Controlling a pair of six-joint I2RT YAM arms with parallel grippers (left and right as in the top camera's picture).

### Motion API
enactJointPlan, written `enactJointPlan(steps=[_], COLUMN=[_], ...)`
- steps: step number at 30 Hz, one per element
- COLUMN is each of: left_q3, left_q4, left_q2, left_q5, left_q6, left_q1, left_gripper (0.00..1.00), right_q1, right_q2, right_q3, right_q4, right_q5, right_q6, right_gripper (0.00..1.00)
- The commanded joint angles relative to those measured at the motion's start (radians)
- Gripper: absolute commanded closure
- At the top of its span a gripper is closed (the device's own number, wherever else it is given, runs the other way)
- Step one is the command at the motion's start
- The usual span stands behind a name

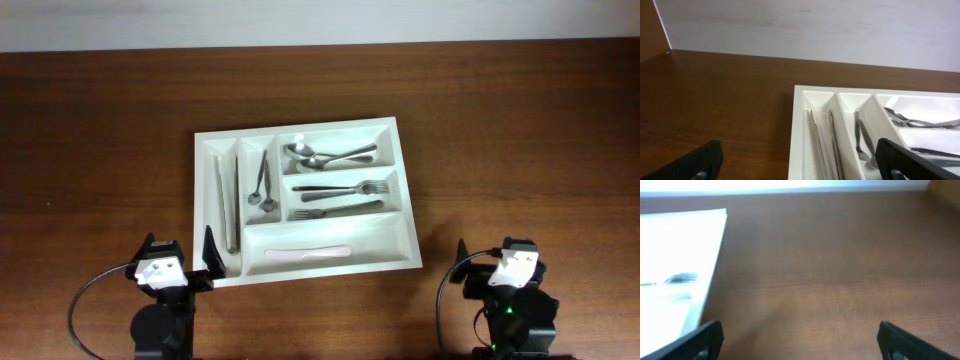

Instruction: Pack container

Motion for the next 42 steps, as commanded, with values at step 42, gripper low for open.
enactJointPlan(steps=[42], left_q3=[-0.009], left_q4=[0.006], left_q2=[0.001], left_q5=[0.011], left_q6=[-0.002], left_q1=[-0.004], left_gripper=[0.01], right_q1=[-0.008], right_q2=[0.005], right_q3=[-0.140], right_q4=[0.395], right_q5=[-0.002], right_q6=[0.012], right_gripper=[0.01])
